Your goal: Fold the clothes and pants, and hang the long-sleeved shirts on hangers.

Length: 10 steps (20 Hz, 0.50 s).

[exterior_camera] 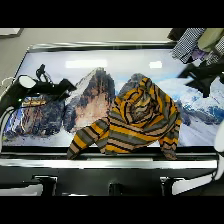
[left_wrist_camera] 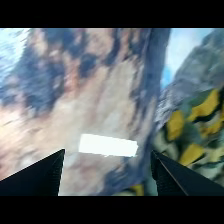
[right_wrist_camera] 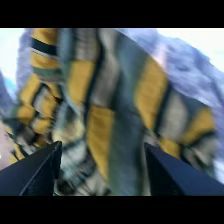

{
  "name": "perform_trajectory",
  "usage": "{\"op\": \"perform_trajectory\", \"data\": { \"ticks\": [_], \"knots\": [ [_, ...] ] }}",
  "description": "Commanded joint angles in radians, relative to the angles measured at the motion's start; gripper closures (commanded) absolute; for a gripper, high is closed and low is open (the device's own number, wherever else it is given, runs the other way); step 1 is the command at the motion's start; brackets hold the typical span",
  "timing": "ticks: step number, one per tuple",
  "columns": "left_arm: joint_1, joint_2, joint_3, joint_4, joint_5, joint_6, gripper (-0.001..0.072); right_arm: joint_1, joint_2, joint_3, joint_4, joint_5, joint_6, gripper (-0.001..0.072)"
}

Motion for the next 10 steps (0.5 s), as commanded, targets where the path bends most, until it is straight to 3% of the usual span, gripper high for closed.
{"op": "perform_trajectory", "data": {
  "ticks": [1,6,10],
  "knots": [
    [0.023,0.125,-0.158,0.099,-0.121,0.047,0.0103,-0.183,0.177,-0.274,-0.057,0.077,-0.039,0.0106],
    [-0.058,0.167,-0.336,0.023,-0.093,0.099,0.0104,-0.237,0.425,-0.877,-0.050,-0.086,-0.085,0.0093],
    [-0.110,0.159,-0.345,0.024,-0.081,0.100,0.0104,-0.237,0.474,-1.167,-0.045,-0.164,-0.116,0.0093]
  ]
}}
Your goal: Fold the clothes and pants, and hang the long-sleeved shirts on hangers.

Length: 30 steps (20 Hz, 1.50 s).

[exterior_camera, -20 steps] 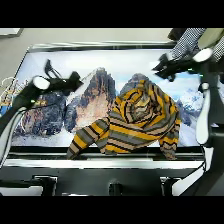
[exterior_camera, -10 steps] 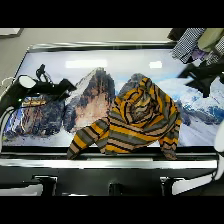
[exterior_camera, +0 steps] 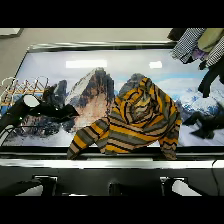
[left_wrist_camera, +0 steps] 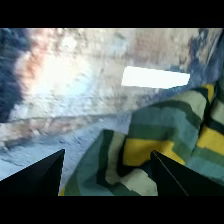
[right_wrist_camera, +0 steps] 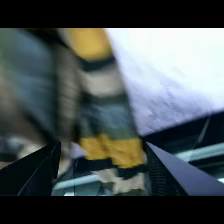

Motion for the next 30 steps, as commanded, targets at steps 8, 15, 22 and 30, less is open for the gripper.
{"op": "perform_trajectory", "data": {
  "ticks": [8,15,22,30],
  "knots": [
    [-0.092,-0.045,-0.026,-0.004,0.002,0.018,0.0104,-0.010,0.078,-0.365,0.011,-0.169,-0.042,0.0684],
    [-0.217,-0.122,-0.026,-0.006,0.002,0.019,0.0104,-0.010,0.249,-0.365,0.011,-0.131,0.015,0.0684],
    [-0.186,-0.098,0.039,-0.015,-0.032,0.042,0.0680,0.058,0.257,-0.325,0.357,-0.198,-0.124,0.0685],
    [0.229,0.147,0.598,-0.040,-0.095,0.050,0.0680,0.359,0.133,0.711,-0.040,-0.248,0.115,0.0685]
  ]
}}
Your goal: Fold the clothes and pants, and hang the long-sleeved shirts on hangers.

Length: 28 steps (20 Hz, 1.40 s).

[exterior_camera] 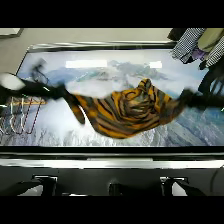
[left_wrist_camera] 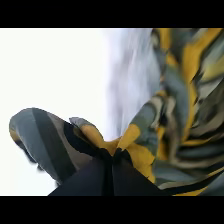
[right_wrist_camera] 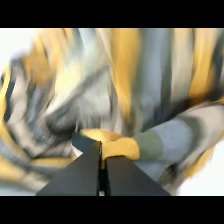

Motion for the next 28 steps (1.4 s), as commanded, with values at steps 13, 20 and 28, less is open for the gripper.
{"op": "perform_trajectory", "data": {
  "ticks": [13,20,28],
  "knots": [
    [0.739,0.603,0.348,0.172,0.023,-0.283,0.0680,-0.136,0.223,0.864,-0.768,-0.037,0.435,0.0684],
    [0.784,0.570,0.302,0.006,-0.107,-0.236,0.0680,-0.136,0.129,0.858,-0.641,0.097,0.481,0.0684],
    [0.378,0.210,-0.149,-0.025,-0.167,-0.079,0.0680,-0.040,-0.330,0.520,-0.150,0.248,0.364,0.0684]
  ]
}}
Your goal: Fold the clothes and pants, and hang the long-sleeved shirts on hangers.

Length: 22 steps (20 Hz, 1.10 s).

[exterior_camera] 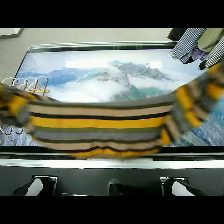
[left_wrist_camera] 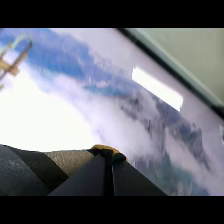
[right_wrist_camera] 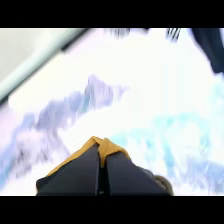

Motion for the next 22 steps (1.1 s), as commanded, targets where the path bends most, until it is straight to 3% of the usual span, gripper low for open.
{"op": "perform_trajectory", "data": {
  "ticks": [1,7,8,9,10,11,12,16,22],
  "knots": [
    [-0.237,-0.174,-0.203,0.111,0.072,0.042,0.0680,0.088,-0.238,-0.103,0.073,0.098,-0.070,0.0684],
    [-0.418,-0.474,-0.242,0.123,0.318,0.019,0.0680,0.195,-0.475,-0.106,-0.168,0.071,-0.109,0.0682],
    [-0.418,-0.494,-0.230,0.124,0.320,0.013,0.0671,0.188,-0.472,-0.106,-0.195,0.075,-0.127,0.0608],
    [-0.410,-0.497,-0.221,0.124,0.319,0.013,0.0590,0.173,-0.463,-0.105,-0.198,0.100,-0.186,0.0430],
    [-0.394,-0.490,-0.209,0.124,0.303,0.013,0.0358,0.153,-0.452,-0.105,-0.198,0.143,-0.259,0.0308],
    [-0.373,-0.478,-0.196,0.124,0.267,0.013,0.0119,0.112,-0.437,-0.106,-0.163,0.182,-0.266,0.0258],
    [-0.349,-0.457,-0.195,0.125,0.228,0.013,0.0066,0.068,-0.417,-0.113,-0.100,0.197,-0.276,0.0219],
    [-0.279,-0.254,-0.345,0.245,0.163,-0.014,0.0042,-0.031,-0.233,-0.356,0.072,0.156,-0.310,0.0184],
    [-0.306,0.082,-0.794,0.107,0.227,-0.113,0.0043,0.182,0.079,-1.037,0.262,-0.076,-0.295,0.0150]
  ]
}}
